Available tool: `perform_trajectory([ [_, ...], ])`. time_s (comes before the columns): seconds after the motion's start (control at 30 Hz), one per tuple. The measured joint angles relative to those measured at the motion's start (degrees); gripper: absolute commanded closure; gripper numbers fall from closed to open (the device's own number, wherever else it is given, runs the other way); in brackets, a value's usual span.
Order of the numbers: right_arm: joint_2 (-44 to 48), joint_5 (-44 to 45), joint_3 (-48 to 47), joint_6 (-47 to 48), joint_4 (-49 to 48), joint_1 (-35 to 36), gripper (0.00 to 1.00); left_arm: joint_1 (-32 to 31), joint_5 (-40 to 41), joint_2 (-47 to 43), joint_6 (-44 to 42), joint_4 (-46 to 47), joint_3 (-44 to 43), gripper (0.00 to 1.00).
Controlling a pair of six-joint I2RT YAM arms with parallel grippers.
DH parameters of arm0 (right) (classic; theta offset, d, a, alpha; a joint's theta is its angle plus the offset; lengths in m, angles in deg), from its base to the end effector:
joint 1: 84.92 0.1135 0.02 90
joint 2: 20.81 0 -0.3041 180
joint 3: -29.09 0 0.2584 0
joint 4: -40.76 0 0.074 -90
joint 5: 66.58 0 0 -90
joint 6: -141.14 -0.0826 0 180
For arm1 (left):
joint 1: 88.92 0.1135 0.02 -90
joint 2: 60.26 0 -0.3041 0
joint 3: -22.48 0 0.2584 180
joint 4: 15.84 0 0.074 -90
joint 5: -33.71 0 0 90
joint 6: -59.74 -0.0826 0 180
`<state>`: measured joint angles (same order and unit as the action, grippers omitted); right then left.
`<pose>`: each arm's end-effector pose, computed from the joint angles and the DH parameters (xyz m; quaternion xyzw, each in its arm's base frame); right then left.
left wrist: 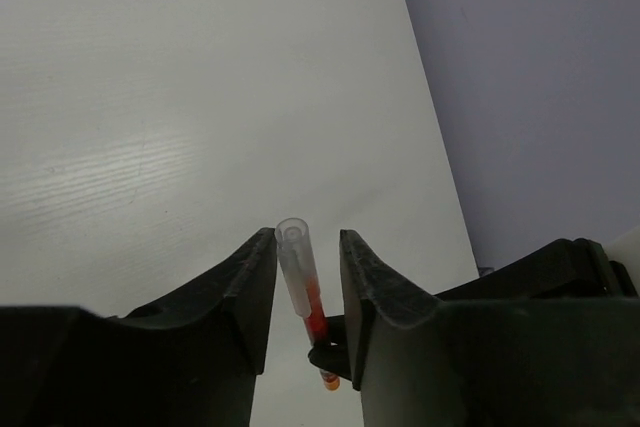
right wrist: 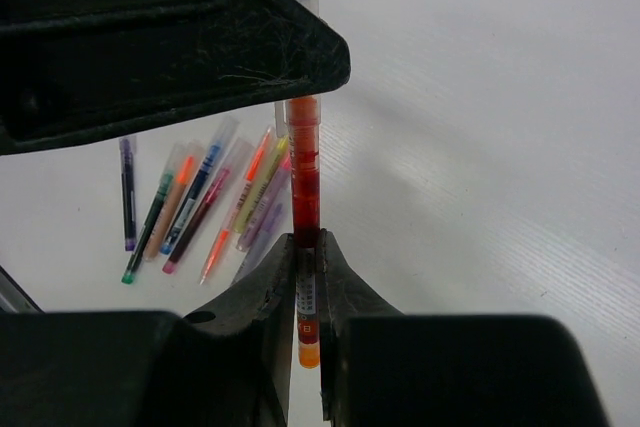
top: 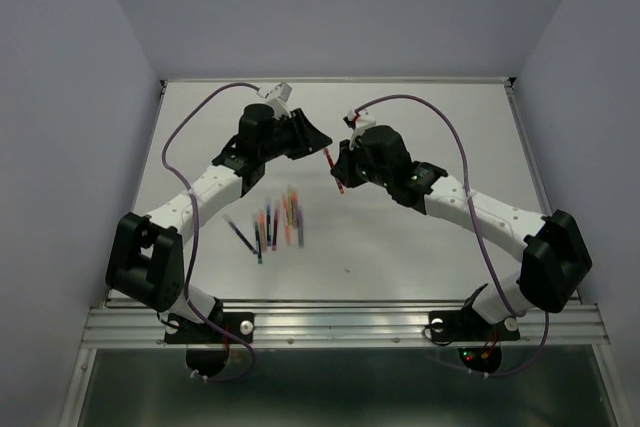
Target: Open the pen caps
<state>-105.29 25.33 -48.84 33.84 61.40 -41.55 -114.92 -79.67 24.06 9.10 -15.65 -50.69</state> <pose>0.2830 0.2636 0.3152 -0.1840 0.8334 0.2509 0.4569 0.3366 -0.2006 0.3377 0.0402 0.7653 -0.4680 0.4401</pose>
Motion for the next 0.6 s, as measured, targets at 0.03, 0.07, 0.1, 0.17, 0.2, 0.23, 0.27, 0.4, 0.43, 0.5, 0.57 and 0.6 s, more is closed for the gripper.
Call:
perform_trajectory([
  [0.03,0.0,0.0,0.0,0.0,0.0,0.0,0.99,-0.1,0.0,0.1,0.0,-0.1,0.0,0.67],
  [0.07,-0.1,-0.1,-0.1,0.0,0.0,0.0,0.99,-0.2,0.1,0.2,0.0,-0.2,0.0,0.69],
  [0.1,-0.1,-0.1,-0.2,0.0,0.0,0.0,0.99,-0.3,0.1,0.2,0.1,-0.2,0.0,0.74],
  [0.17,-0.3,-0.1,-0.3,0.0,0.0,0.0,0.99,-0.4,0.2,0.3,0.0,-0.2,0.0,0.81],
  [0.2,-0.3,-0.1,-0.3,0.0,0.0,0.0,0.99,-0.4,0.0,0.4,0.1,-0.2,-0.1,0.93],
  [0.23,-0.4,-0.1,-0.3,0.0,0.0,0.0,0.98,-0.5,0.1,0.4,0.1,-0.2,-0.2,1.00],
  [0.27,-0.4,-0.1,-0.3,0.0,0.1,0.0,0.96,-0.5,0.1,0.5,0.1,-0.1,-0.2,1.00],
  [0.4,-0.7,0.3,-0.4,0.0,0.2,0.0,0.68,-0.6,0.1,1.0,0.1,0.0,-0.4,1.00],
  [0.43,-0.9,0.7,-0.5,0.1,0.2,0.0,0.65,-0.6,0.1,1.0,0.1,-0.1,-0.4,1.00],
  [0.5,-1.2,1.2,-0.7,-0.2,0.1,0.0,0.61,-0.6,0.1,1.0,0.2,-0.1,-0.4,1.00],
  [0.57,-1.4,1.8,-0.9,-0.2,0.0,0.0,0.60,-0.7,0.1,1.0,0.4,-0.1,-0.4,1.00],
  [0.6,-1.5,2.0,-1.0,-0.2,0.0,0.0,0.60,-0.7,0.1,1.0,0.5,0.0,-0.4,1.00],
])
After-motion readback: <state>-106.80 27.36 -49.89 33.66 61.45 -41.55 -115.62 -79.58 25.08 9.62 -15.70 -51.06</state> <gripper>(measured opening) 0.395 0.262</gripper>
